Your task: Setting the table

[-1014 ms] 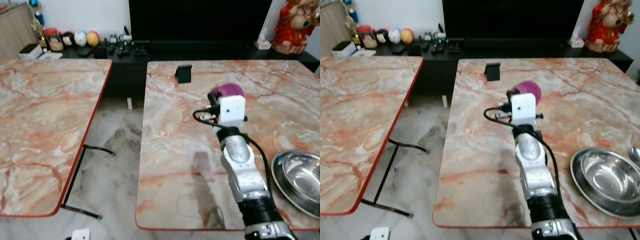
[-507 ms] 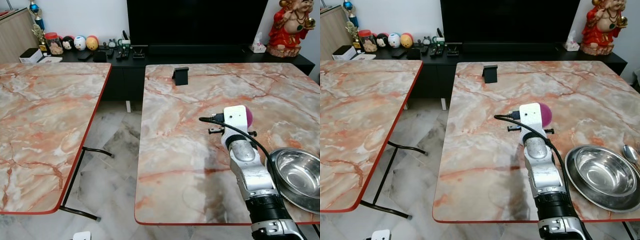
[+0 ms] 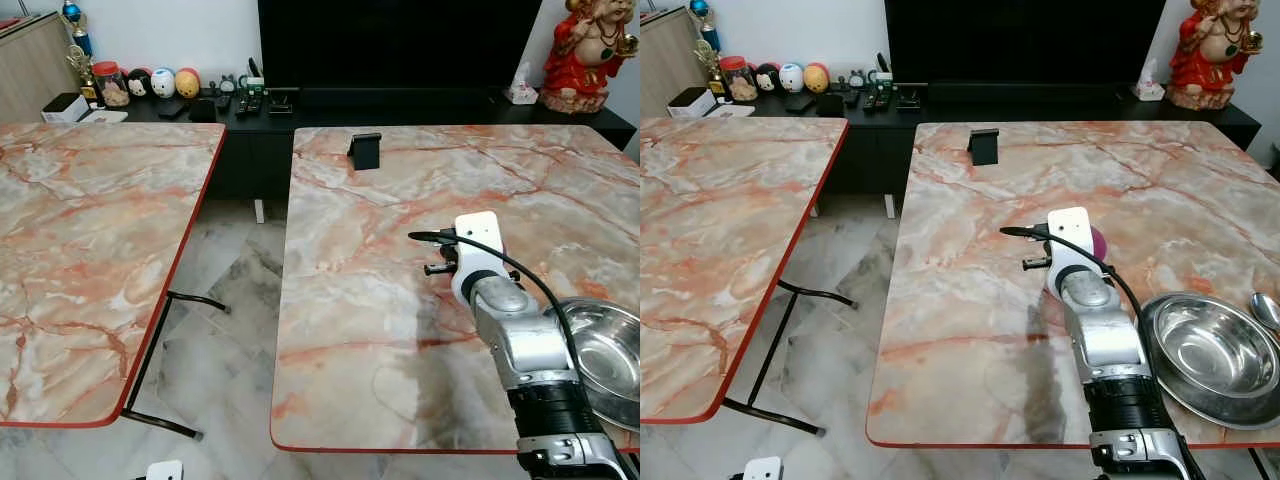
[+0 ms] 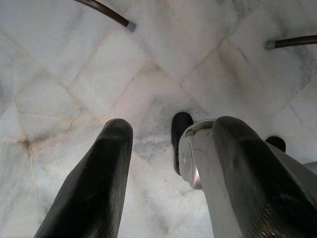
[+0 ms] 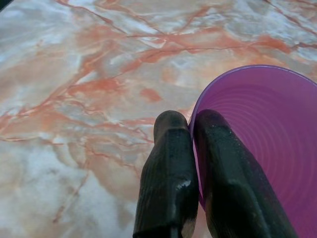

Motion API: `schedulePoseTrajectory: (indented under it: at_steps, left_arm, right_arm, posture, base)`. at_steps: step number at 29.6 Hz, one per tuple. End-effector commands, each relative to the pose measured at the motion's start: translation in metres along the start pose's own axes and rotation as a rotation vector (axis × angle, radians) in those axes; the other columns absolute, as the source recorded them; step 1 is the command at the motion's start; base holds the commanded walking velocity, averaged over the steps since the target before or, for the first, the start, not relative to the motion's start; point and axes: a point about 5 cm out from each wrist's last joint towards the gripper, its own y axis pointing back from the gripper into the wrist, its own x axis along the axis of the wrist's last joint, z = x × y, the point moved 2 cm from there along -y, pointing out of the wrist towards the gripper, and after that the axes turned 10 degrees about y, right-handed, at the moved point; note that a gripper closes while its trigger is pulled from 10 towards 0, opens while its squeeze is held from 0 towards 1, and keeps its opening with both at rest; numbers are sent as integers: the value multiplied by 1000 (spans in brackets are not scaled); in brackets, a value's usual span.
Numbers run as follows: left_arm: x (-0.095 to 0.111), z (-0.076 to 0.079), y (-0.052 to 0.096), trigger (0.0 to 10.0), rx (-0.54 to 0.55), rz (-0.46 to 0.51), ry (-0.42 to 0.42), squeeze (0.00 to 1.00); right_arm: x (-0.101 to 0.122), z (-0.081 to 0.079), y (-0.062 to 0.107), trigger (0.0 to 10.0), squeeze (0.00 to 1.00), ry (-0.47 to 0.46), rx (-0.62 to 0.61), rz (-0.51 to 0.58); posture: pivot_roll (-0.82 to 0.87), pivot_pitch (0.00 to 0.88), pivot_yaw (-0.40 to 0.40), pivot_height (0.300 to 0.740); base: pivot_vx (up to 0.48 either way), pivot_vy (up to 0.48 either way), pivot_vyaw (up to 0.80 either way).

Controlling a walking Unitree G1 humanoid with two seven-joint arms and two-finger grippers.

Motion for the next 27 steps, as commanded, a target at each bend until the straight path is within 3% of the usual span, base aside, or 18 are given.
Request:
schedulePoseTrajectory:
  at_steps: [1, 6, 16, 22, 27]
  left_arm:
    - [-4, -2, 1, 10000, 0, -25, 2, 0]
    - [-4, -1, 0, 10000, -5, -29, 2, 0]
    - [-3, 0, 0, 10000, -12, -28, -13, 0]
    - [-3, 0, 0, 10000, -13, -29, -8, 0]
    - [-3, 0, 0, 10000, -14, -27, -7, 0]
  right_arm:
    - [12, 7, 4, 10000, 0, 6, 1, 18]
    - [9, 11, 5, 10000, 0, -45, 32, -18]
    - [1, 1, 8, 10000, 0, -9, 109, -66]
    - [-6, 3, 7, 10000, 0, 23, 98, -92]
    - [-12, 11, 5, 10000, 0, -6, 55, -117]
  posture:
    - [-131, 0, -9, 719]
    - [-133, 0, -10, 719]
    - [-134, 0, -10, 719]
    - [-132, 0, -11, 719]
    - [-132, 0, -10, 719]
  base:
    - [0, 0, 0]
    - [0, 0, 0]
    - [0, 0, 0]
    - [0, 0, 0]
    - [0, 0, 0]
